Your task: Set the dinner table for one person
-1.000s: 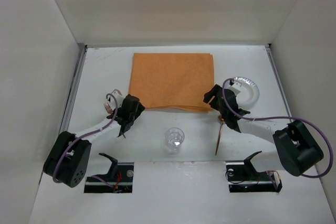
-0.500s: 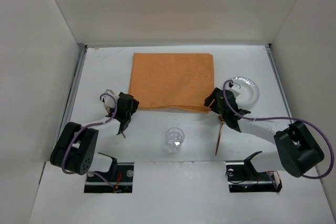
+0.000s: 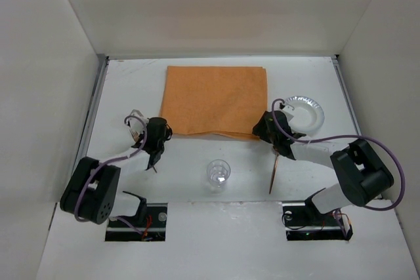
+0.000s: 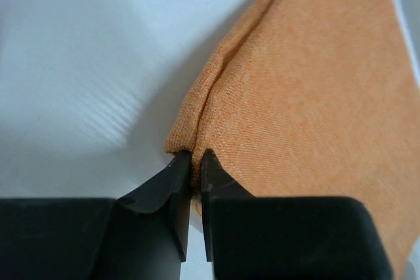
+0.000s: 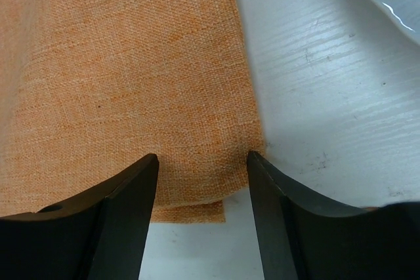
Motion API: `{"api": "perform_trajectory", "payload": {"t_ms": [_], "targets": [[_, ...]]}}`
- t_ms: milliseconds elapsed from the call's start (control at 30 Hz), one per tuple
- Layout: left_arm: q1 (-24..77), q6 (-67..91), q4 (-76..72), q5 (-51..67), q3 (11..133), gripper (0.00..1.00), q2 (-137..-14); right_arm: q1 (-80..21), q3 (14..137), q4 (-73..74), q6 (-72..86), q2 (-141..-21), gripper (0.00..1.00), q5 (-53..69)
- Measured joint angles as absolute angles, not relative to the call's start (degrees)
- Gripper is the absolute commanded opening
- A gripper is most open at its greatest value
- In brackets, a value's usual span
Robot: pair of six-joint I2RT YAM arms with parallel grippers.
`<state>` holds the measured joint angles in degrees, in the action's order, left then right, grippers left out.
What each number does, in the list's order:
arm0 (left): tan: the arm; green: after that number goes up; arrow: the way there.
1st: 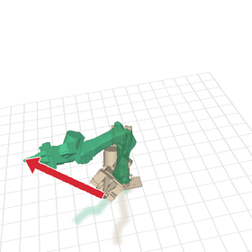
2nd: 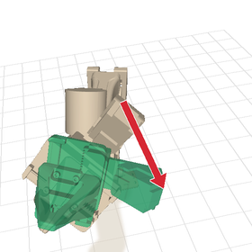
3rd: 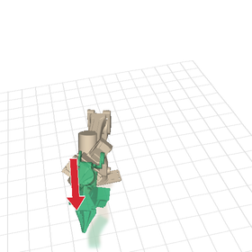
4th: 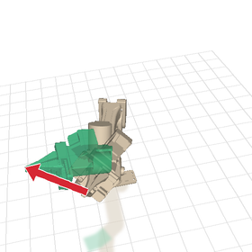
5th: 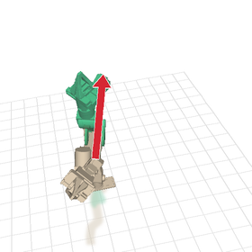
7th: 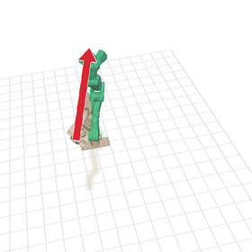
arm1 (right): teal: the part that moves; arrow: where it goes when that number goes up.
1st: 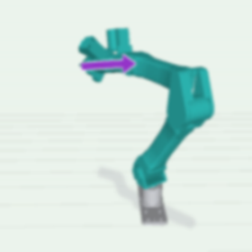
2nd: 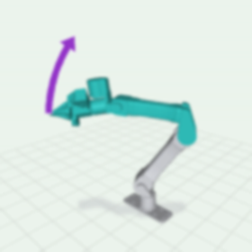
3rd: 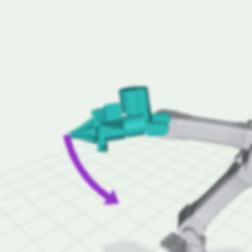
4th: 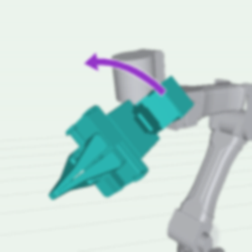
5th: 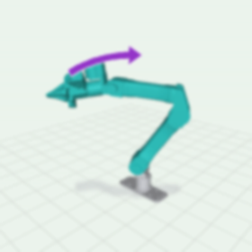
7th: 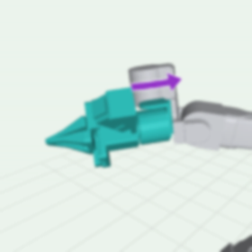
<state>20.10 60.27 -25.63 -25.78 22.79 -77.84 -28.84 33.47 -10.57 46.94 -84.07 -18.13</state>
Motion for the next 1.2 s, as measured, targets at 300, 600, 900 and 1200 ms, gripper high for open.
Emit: {"api": "perform_trajectory", "payload": {"t_ms": [300, 600, 900, 1200], "targets": [[27.03, 53.34, -18.92, -30.17, 26.13, 0.03, -58.00, -28.71, 33.45, -10.48, 46.24, -84.07, 0.48, -18.20], [24.77, 50.78, -14.24, -30.52, 27.35, 0.04, -55.40, -30.44, 34.04, -9.30, 44.53, -84.40, 0.72, -17.39], [20.86, 51.03, -14.87, -27.40, 27.35, 0.04, -59.77, -29.80, 35.90, -13.89, 47.88, -89.43, 0.40, -8.38], [17.91, 51.53, -16.95, -24.47, 27.03, 0.04, -61.10, -26.04, 36.75, -16.43, 51.16, -87.61, 0.07, -1.80]]}}
